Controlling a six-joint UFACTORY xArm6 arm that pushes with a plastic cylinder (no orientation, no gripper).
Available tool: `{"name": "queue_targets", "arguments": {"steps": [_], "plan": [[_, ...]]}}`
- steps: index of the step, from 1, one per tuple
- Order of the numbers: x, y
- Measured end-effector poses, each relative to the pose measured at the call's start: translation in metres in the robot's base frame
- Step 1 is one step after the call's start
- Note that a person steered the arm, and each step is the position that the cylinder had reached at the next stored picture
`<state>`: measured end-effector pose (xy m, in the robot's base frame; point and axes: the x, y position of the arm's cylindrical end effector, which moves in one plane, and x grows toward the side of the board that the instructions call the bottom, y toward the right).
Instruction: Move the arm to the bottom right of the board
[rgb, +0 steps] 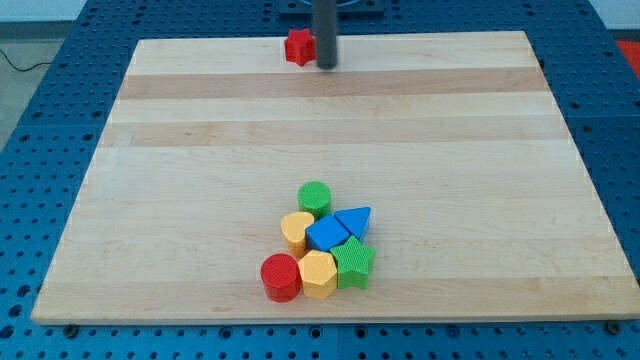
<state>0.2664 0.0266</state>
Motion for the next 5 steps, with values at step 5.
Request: {"name": "queue_targets", "arguments": {"steps": [5], "plan": [[0.292, 0.226]]}}
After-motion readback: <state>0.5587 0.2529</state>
